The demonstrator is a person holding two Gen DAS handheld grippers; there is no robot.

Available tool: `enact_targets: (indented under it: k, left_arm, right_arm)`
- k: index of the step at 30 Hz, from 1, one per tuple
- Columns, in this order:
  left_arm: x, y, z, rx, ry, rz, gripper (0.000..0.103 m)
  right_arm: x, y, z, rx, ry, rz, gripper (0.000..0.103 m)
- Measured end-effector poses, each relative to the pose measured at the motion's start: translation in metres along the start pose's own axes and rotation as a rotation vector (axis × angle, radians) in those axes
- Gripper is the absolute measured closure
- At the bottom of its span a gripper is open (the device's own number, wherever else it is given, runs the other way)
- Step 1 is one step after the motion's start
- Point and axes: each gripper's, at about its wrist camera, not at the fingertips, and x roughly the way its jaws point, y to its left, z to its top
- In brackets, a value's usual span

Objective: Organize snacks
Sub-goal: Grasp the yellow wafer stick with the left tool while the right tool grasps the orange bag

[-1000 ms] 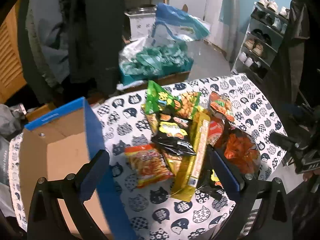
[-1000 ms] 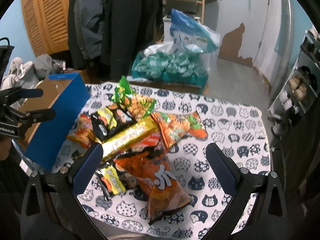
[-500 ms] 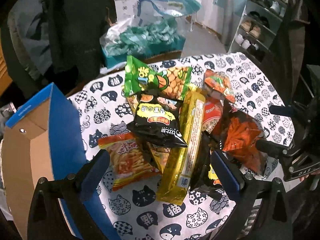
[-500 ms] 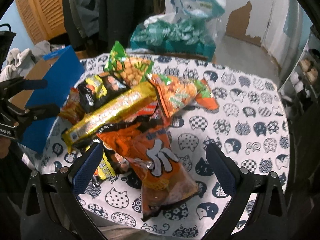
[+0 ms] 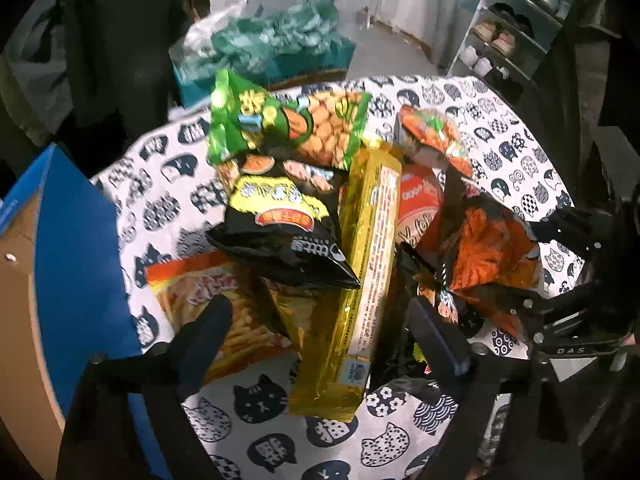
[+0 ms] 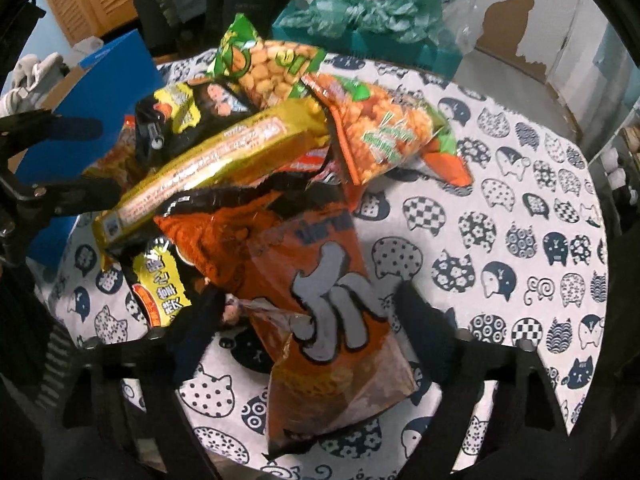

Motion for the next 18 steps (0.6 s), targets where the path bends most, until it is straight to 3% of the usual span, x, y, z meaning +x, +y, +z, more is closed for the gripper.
enact_targets:
  k: [1, 3, 6, 13, 18]
  left_arm:
    - [0.004, 0.000, 0.001, -0.006, 0.012, -0.007, 0.016]
    - [0.009, 0.000, 0.002, -0.018, 0.024, -0.010, 0.019]
    - [0.015, -0.002, 0.004, -0.032, 0.040, -0.042, 0.019]
    - [0.029, -0.020, 0.005, 0.040, 0.067, -0.019, 0.021]
    - [0.041, -0.021, 0.008, 0.044, 0.093, -0.017, 0.043]
  right_arm:
    - [0.001, 0.000, -0.001, -0.005, 0.005, -0.003, 0.034]
    - [0.002, -0.001, -0.002, -0.011, 0.007, -0.002, 0.051]
    - [-0.001, -0.007, -0.003, 0.016, -0.001, 0.017, 0.056]
    - [-0.017, -0.022, -0.004, 0.087, -0.038, 0.000, 0.060]
    - [-0.019, -0.032, -0.004, 0.133, -0.045, -0.004, 0.060]
